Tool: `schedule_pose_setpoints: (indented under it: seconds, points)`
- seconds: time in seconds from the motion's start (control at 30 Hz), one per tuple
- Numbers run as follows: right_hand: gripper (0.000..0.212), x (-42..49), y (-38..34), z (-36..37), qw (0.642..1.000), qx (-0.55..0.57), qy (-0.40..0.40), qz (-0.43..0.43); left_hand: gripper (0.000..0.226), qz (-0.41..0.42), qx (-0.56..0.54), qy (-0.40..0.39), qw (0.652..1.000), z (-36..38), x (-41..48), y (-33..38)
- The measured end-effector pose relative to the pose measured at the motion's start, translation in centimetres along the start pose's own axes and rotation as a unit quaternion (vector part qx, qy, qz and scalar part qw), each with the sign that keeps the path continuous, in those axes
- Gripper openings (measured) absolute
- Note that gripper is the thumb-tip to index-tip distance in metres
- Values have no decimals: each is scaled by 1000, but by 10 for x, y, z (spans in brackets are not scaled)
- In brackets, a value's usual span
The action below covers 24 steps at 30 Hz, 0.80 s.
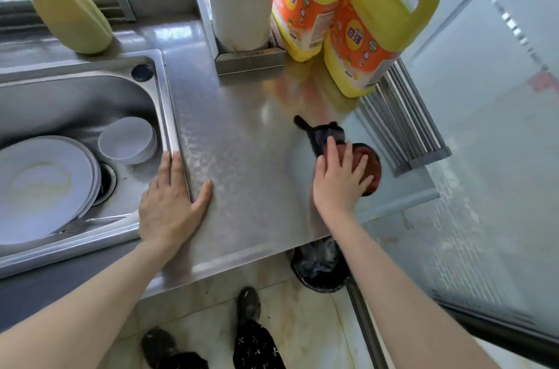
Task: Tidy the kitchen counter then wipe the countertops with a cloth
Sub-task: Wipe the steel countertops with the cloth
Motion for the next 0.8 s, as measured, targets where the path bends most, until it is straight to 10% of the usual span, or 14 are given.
schedule_pose_setpoints:
  seconds: [0.2,0.5,0.8]
  points:
    - [45,-85,-3,16,955,-80,35,-282,76,15,-9,4,1000,-2,-7,2]
    - [48,-11,102,-6,999,-5,5,37,65,179,60,-108,976,51,-74,55]
    - [49,-52,82,8,988,-32,14,-150,61,176,91,-91,976,58,-78,52]
Point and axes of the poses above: each hand's wrist, its own x-axis towards the middle knuckle, its own z-axis out of the palm, y = z × x, the point moved 5 cm from there along x, towards the middle knuckle, and after that the axes turned 13 degrees about -x, right-handed, at the moved point
